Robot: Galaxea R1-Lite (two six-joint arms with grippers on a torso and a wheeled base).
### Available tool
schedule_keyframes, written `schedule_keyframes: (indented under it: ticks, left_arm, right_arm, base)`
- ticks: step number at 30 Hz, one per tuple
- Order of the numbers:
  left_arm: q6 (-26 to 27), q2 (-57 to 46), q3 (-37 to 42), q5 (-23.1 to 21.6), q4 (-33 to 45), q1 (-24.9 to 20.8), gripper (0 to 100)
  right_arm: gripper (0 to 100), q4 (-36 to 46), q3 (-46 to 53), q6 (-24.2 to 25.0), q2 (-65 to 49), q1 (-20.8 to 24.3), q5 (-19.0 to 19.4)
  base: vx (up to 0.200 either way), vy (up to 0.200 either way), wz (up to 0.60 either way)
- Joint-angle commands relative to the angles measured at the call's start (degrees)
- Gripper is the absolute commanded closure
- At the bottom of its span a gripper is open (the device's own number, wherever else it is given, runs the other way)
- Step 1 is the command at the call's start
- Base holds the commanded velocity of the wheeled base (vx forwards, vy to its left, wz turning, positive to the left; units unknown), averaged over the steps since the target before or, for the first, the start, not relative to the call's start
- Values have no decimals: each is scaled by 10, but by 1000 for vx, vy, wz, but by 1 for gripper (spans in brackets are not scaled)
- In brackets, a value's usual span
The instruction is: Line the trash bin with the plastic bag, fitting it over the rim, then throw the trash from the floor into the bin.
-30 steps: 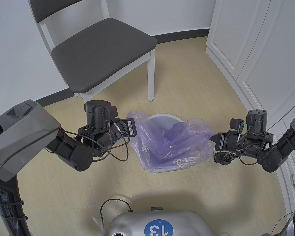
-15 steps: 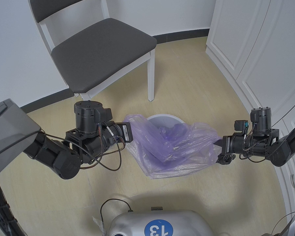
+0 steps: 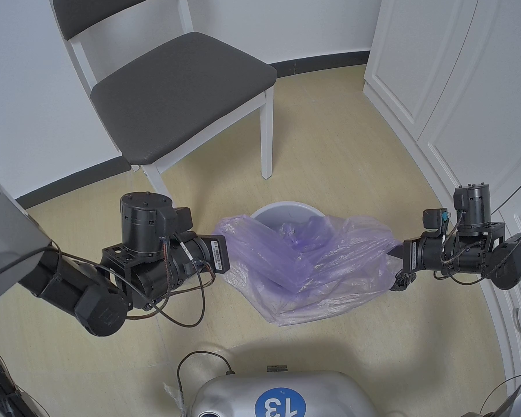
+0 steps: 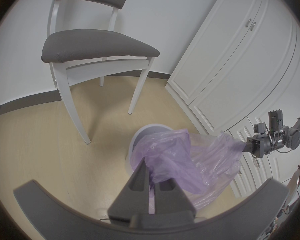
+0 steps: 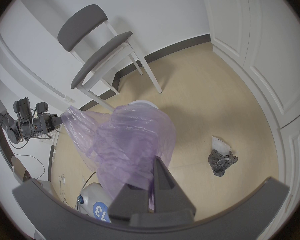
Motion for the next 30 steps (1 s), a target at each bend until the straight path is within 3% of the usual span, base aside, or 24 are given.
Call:
schedule_keyframes:
  ticks: [1, 17, 30]
  left_arm:
    - [0, -19, 17, 0, 1, -5, 100]
    - [1, 5, 62, -1, -6, -5, 100]
    - [0, 91, -7, 5, -27, 17, 100]
  right_arm:
    - [100, 4, 4, -6, -9, 0, 0]
    - [100, 79, 4, -84, -7, -4, 0]
    - [100, 23, -18, -58, 64, -8, -1]
  base:
    - [0, 0, 0]
    - [0, 0, 0]
    - [0, 0, 0]
